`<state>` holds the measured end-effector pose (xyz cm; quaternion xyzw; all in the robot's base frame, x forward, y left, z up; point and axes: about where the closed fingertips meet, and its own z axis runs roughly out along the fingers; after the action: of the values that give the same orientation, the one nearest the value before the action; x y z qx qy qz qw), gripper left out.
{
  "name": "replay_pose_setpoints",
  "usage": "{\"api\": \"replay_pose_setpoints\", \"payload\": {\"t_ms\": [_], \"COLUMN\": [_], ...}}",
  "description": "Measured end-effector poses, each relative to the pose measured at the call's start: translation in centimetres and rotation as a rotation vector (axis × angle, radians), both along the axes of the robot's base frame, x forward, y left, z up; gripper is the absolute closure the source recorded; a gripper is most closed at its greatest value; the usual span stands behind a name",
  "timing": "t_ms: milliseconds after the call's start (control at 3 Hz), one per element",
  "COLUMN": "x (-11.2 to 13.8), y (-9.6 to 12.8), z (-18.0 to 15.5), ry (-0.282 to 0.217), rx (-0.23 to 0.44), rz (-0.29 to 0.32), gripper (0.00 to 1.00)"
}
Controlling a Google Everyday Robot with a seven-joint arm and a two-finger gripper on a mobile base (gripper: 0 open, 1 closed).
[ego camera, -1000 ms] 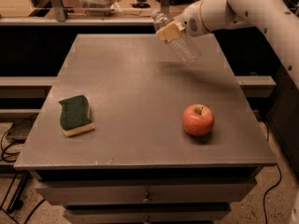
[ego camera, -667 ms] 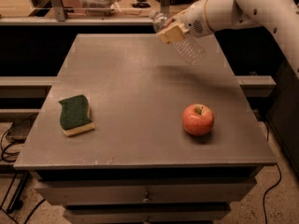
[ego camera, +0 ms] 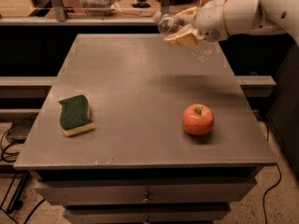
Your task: Place water bottle upright
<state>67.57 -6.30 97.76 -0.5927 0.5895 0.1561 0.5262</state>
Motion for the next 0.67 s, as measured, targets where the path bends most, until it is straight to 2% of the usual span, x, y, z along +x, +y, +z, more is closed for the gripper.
{"api": "replay_pose_setpoints", "payload": {"t_ms": [333,667], "x": [0.00,0.03], "y": [0.04,-0.41], "z": [-0.14,-0.48], "ry": [-0.028,-0.037], "rx": [0.001,0.062], "rz": [0.014,0.009], "gripper": [1.00,1.00]}}
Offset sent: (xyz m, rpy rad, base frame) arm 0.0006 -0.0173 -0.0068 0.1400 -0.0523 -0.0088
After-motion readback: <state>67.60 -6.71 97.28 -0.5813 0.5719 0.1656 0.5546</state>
